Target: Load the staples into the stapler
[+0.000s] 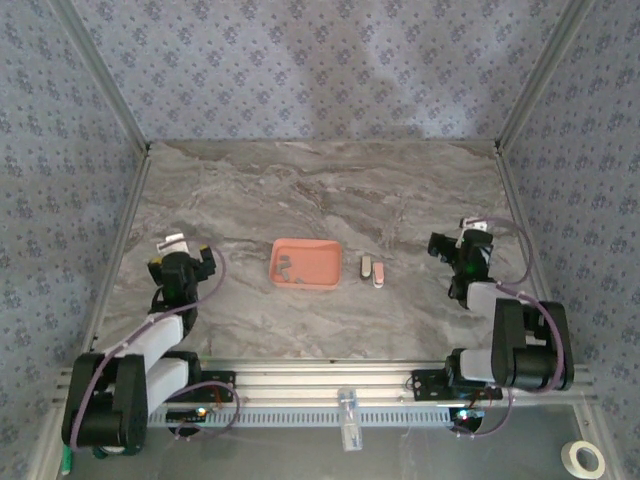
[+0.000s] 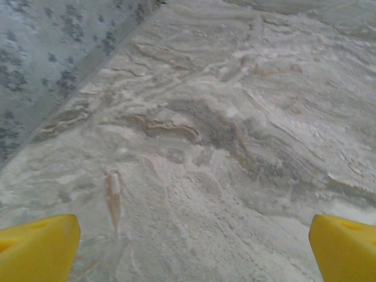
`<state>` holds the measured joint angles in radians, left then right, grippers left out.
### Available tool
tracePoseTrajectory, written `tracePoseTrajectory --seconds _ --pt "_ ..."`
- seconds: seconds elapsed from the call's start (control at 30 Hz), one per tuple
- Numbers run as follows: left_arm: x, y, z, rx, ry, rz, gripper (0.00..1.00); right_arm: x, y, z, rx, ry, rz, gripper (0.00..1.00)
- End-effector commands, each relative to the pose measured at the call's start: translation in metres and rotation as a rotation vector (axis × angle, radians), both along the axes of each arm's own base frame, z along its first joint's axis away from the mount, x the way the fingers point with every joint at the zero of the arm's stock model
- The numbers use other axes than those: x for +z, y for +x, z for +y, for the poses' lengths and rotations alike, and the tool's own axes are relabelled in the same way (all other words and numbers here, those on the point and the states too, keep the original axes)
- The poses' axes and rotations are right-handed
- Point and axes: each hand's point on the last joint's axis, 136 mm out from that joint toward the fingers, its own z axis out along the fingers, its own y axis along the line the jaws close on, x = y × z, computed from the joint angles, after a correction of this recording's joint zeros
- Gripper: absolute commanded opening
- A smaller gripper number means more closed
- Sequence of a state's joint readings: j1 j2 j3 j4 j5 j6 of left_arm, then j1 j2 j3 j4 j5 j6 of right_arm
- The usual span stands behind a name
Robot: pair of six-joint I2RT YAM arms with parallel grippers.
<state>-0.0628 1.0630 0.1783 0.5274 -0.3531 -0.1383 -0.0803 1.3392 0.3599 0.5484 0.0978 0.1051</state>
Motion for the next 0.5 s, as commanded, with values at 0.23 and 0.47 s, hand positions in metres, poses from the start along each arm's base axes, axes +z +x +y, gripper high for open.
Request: tracePoseTrajectory --seconds 0.23,0.47 --pt "0.005 0.080 -0.019 -0.170 0.038 -0.154 1.00 0.007 0.031 0.014 0.079 -0.090 -0.130 1.00" --pt "-0.001 0.081 -0.005 -0.131 -0.037 -0.087 1.00 0.006 0.031 0.015 0.084 -0.094 -0.126 1.00"
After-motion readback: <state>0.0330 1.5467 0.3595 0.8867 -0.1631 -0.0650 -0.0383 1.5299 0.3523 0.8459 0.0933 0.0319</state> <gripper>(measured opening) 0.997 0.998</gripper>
